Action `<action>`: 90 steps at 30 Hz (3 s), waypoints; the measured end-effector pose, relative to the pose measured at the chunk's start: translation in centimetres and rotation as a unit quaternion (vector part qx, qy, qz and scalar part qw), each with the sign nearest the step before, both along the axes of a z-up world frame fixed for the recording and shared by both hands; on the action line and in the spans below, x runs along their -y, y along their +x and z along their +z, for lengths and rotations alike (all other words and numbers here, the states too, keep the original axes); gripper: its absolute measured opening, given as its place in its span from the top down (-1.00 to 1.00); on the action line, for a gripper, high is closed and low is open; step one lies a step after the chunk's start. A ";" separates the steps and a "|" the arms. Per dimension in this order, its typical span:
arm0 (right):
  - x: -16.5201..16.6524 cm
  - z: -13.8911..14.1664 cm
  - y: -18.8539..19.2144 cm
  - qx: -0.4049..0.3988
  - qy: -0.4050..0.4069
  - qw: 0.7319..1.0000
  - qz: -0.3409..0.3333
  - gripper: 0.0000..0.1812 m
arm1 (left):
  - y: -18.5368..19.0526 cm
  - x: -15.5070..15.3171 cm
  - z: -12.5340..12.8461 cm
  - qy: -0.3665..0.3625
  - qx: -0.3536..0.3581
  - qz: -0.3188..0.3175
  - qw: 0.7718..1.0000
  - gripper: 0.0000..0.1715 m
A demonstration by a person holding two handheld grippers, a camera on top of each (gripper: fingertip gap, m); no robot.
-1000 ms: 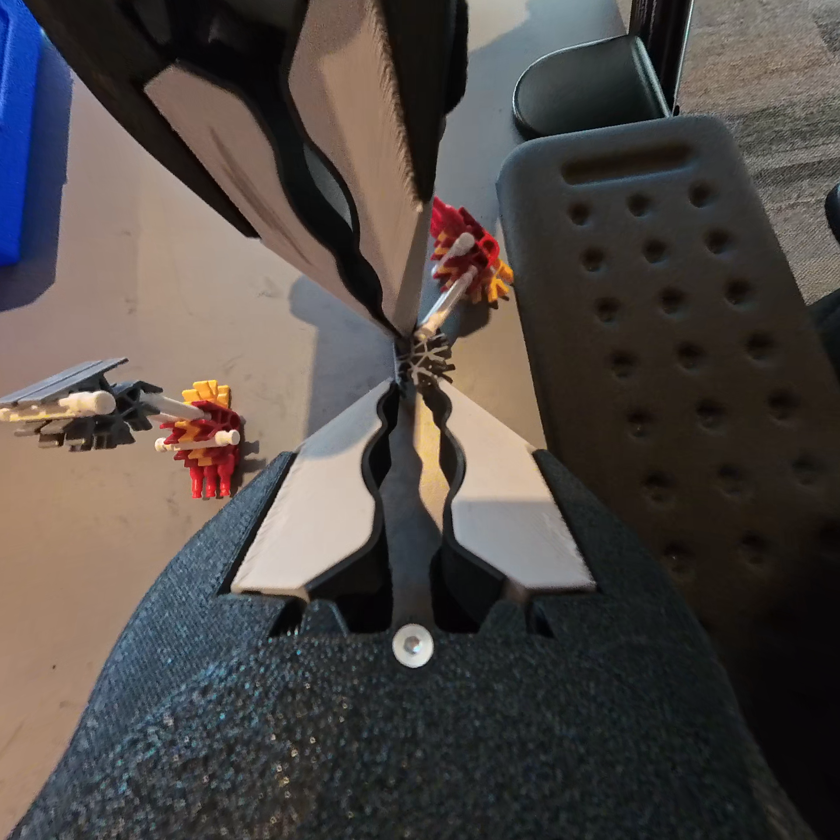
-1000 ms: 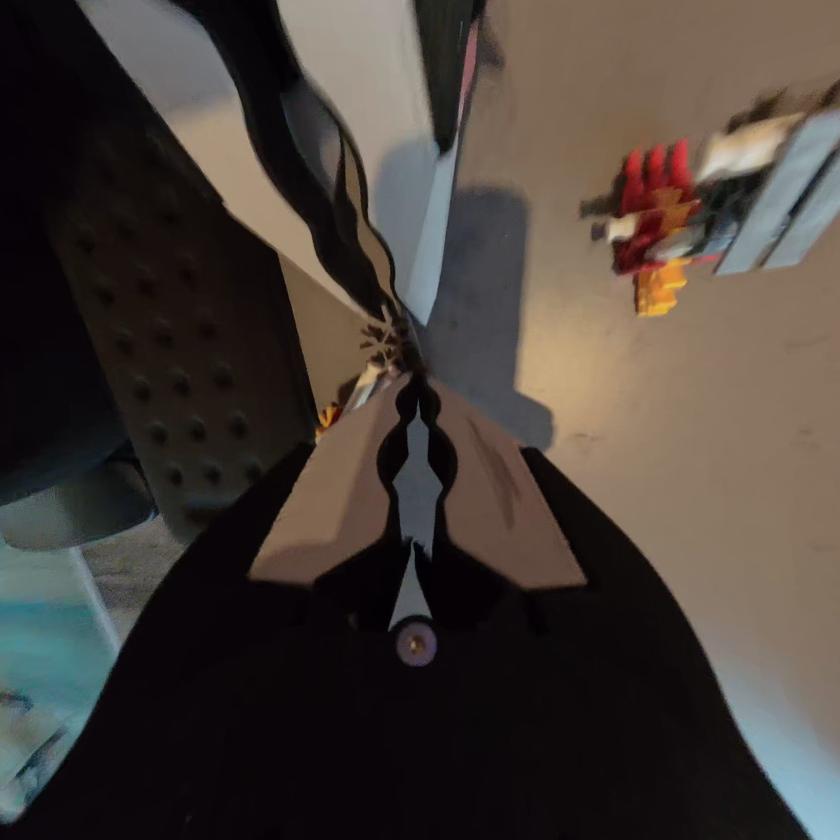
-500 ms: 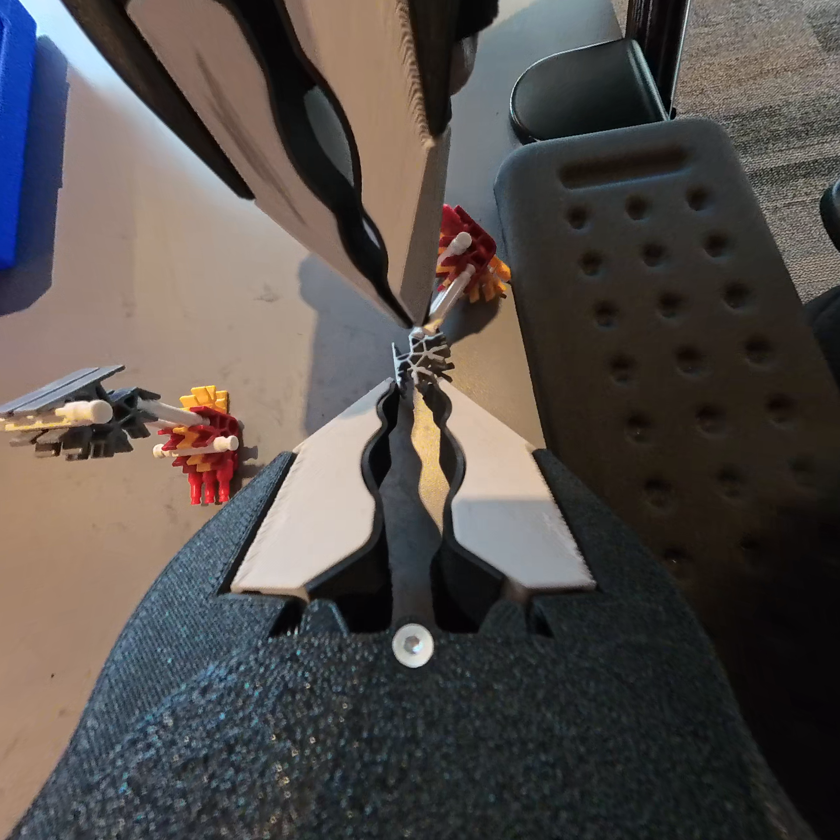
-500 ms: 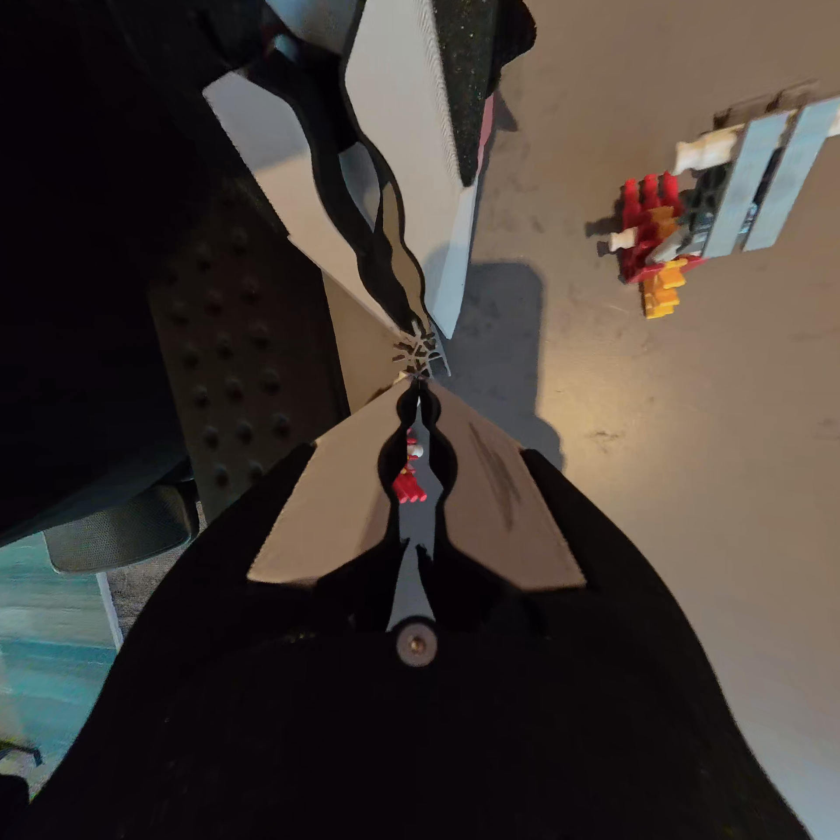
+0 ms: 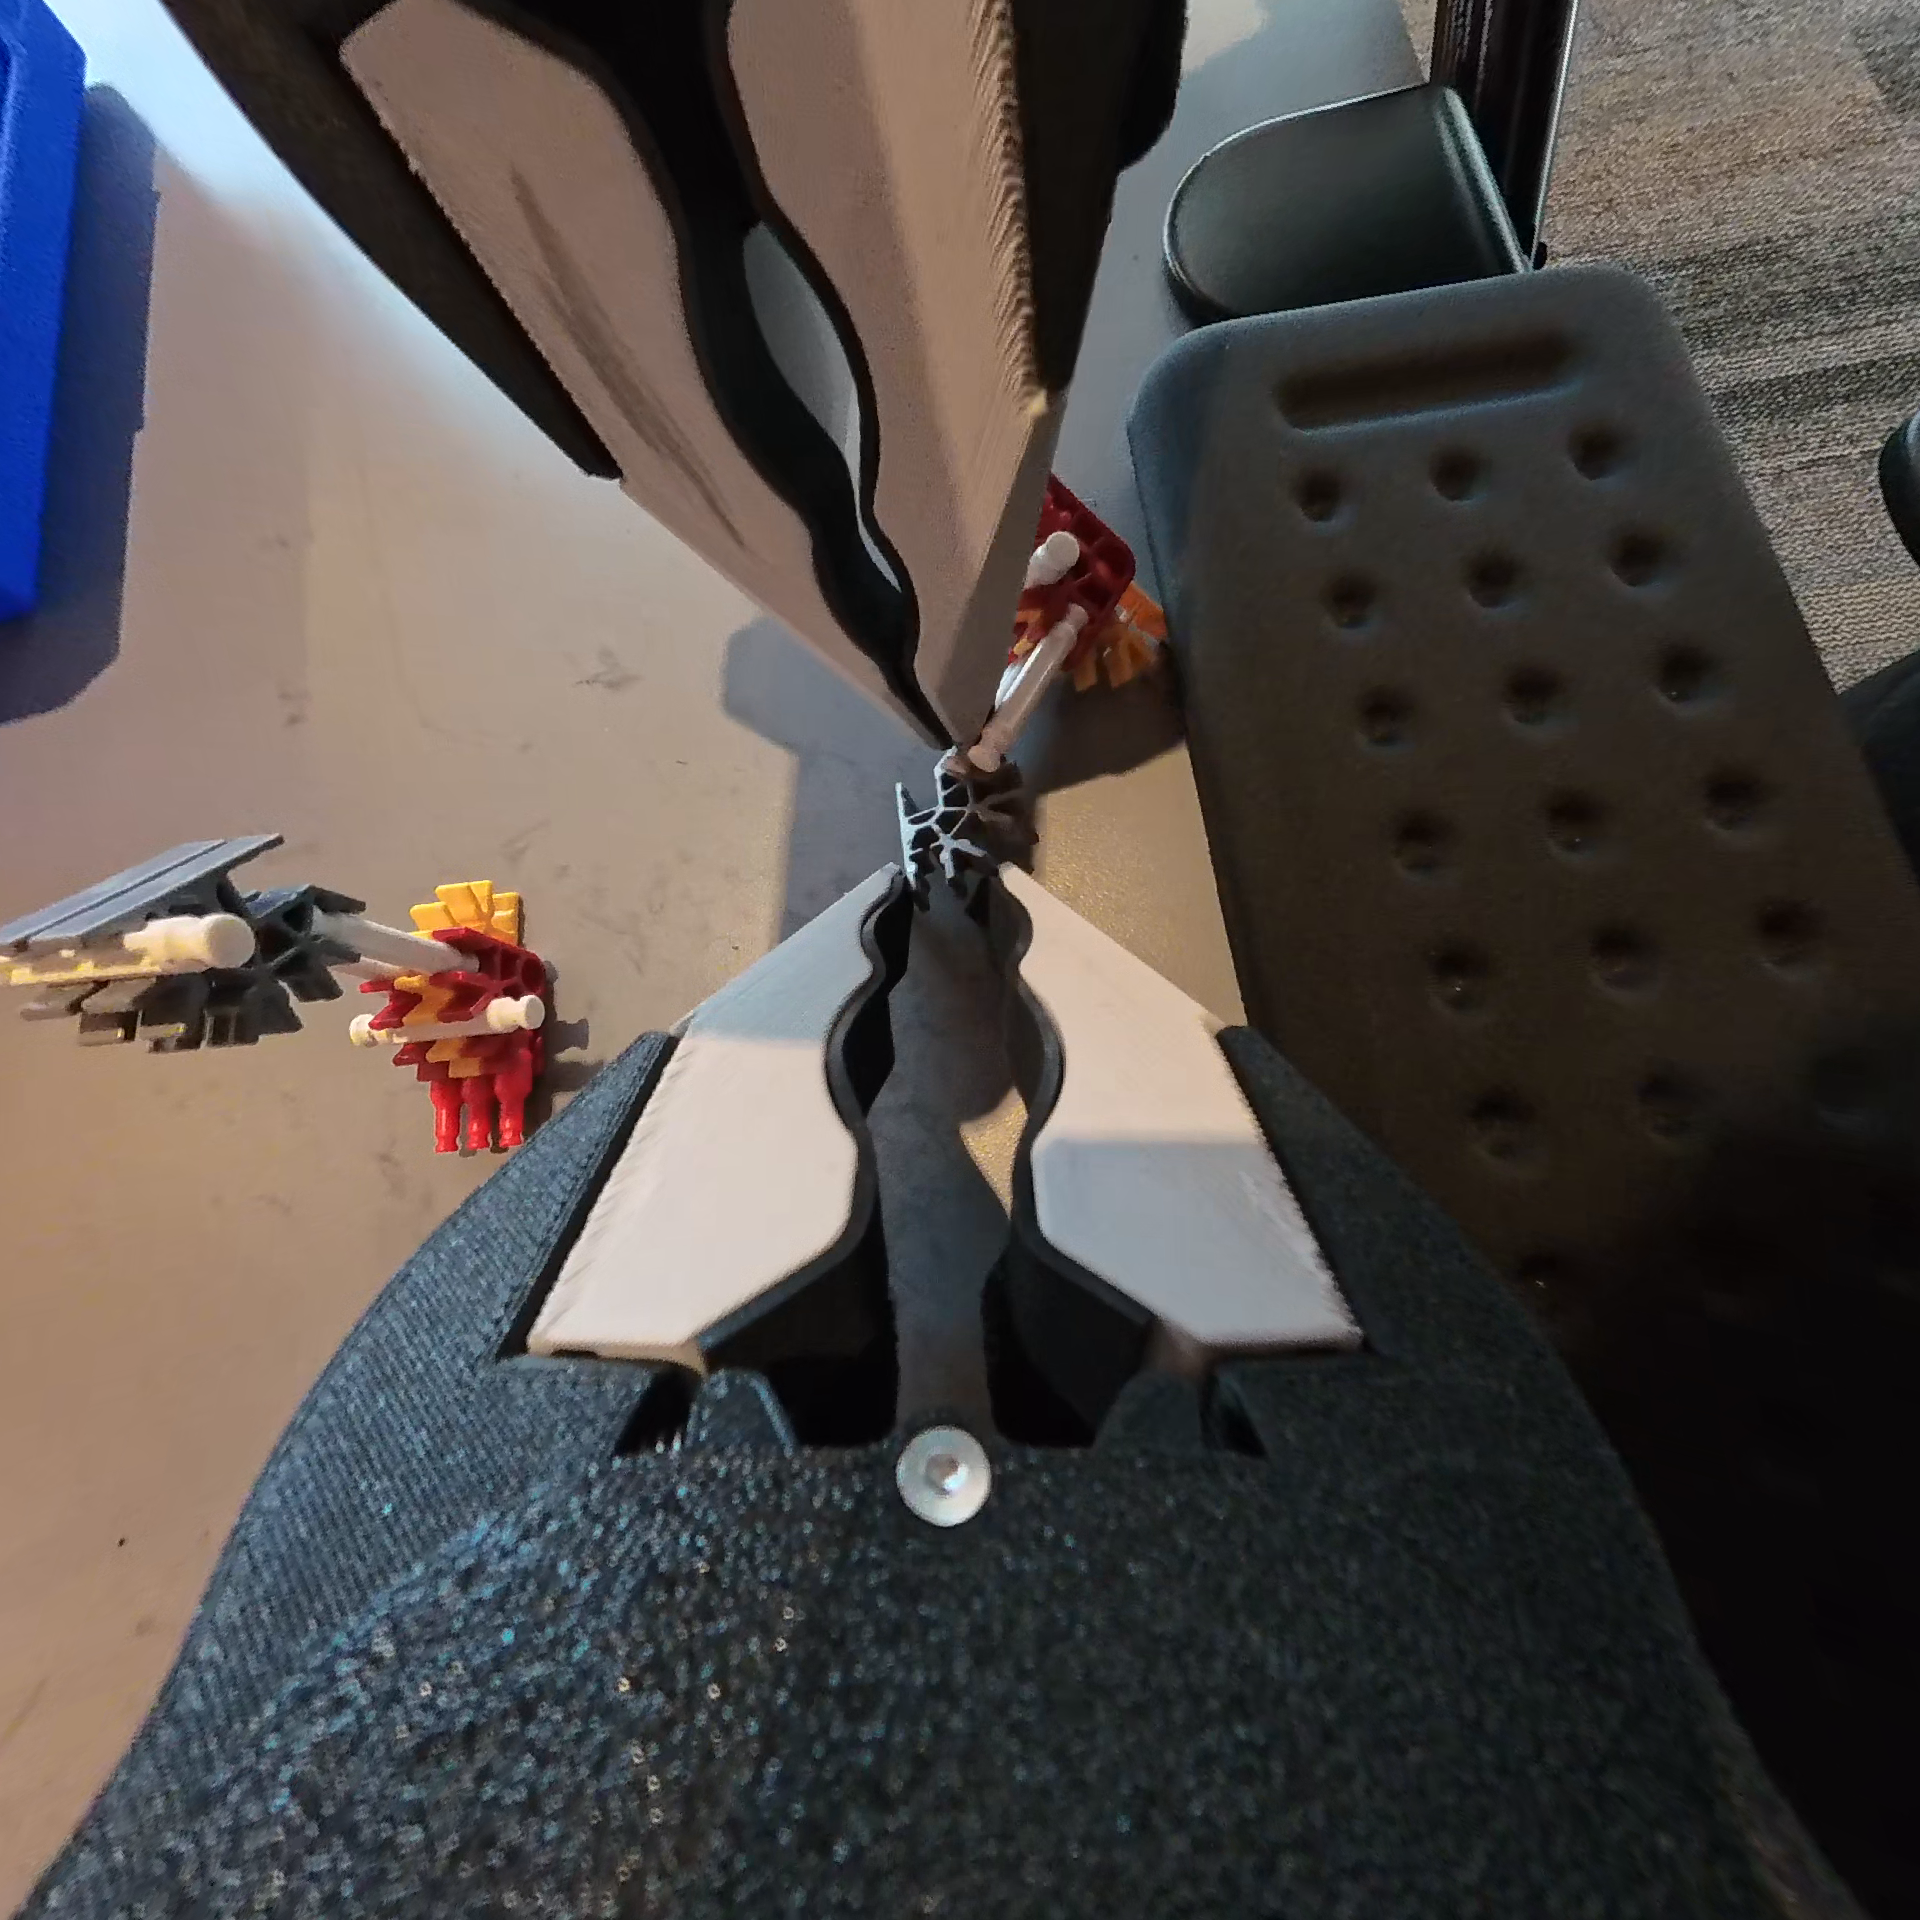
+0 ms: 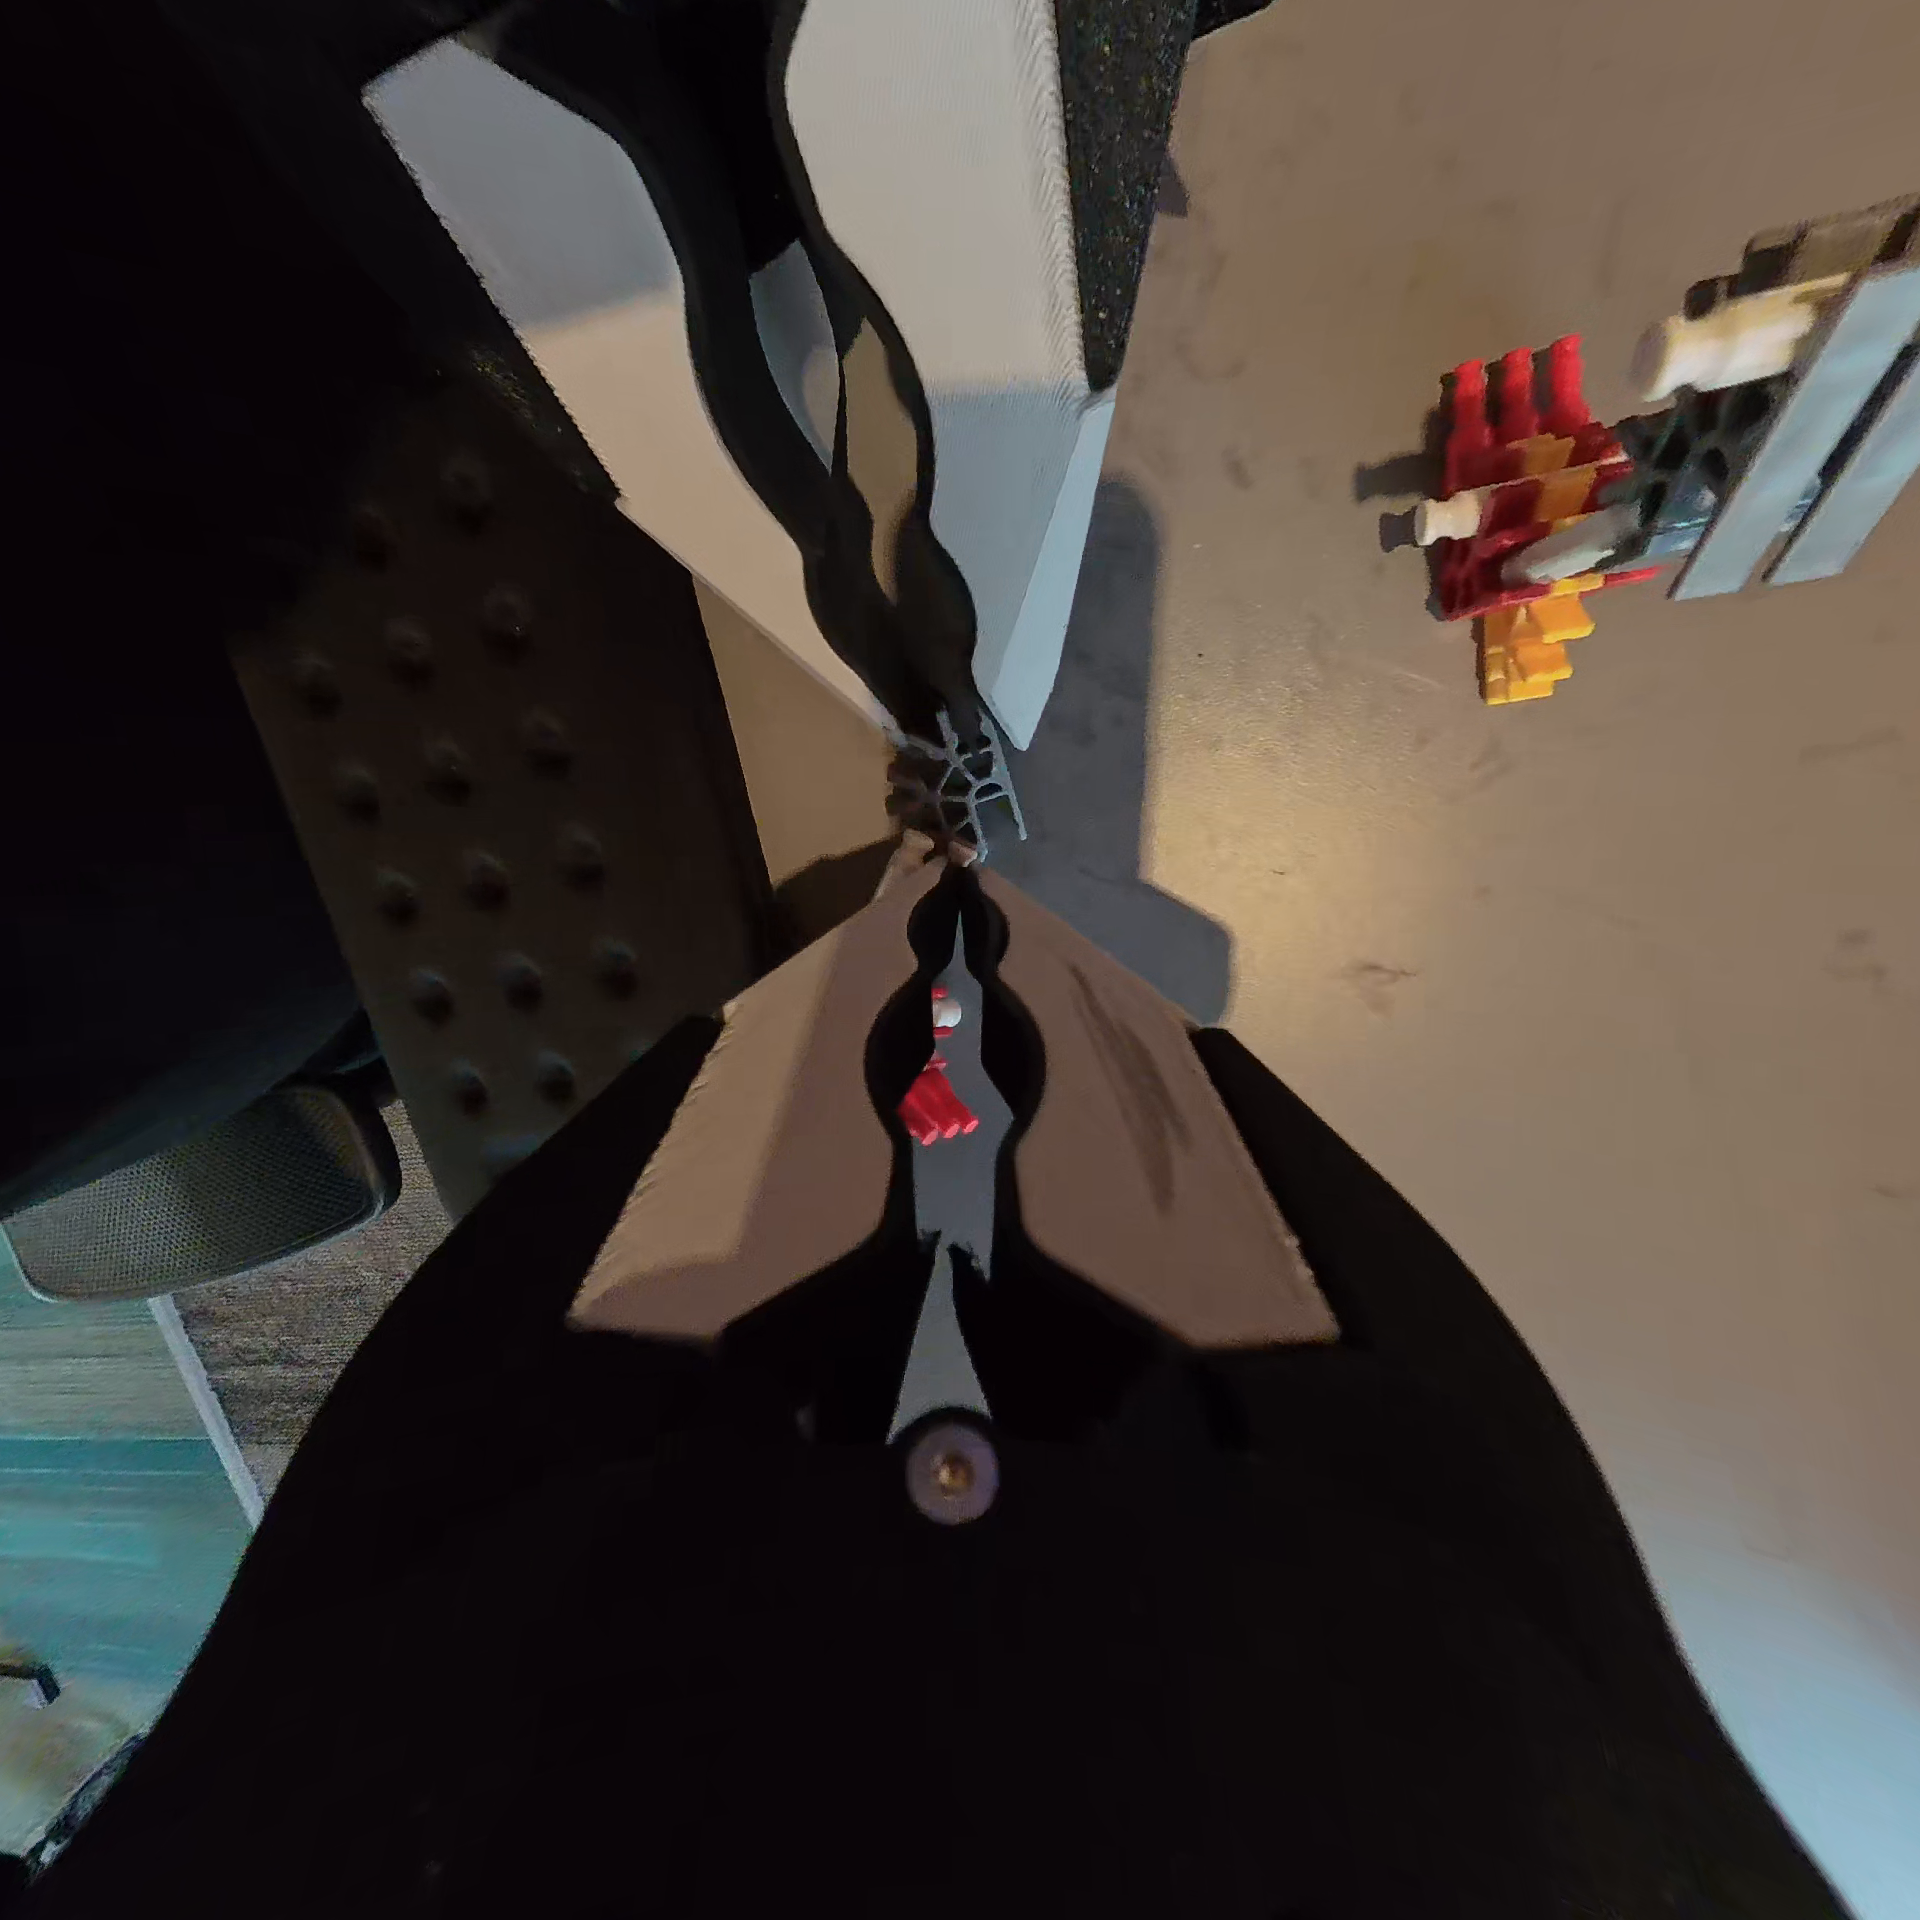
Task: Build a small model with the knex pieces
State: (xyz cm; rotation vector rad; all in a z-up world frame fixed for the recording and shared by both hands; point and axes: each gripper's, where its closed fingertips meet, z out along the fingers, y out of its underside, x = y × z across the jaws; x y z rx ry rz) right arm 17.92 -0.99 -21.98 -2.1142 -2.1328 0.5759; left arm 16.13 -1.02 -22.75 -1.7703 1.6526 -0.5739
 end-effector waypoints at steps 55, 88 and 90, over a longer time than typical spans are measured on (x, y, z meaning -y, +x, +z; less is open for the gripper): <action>1.6 2.5 2.1 -0.262 0.291 0.915 -0.101 0.77 | 1.2 -0.6 2.1 -0.180 0.092 0.045 0.978 0.79; -1.2 2.1 0.7 -0.235 0.307 0.914 -0.121 0.84 | -0.7 -1.3 5.3 -0.083 0.084 0.065 0.991 0.93; -1.7 1.8 -0.5 -0.243 0.287 0.919 -0.120 0.86 | -1.6 -1.5 5.7 -0.067 0.070 0.076 0.992 0.93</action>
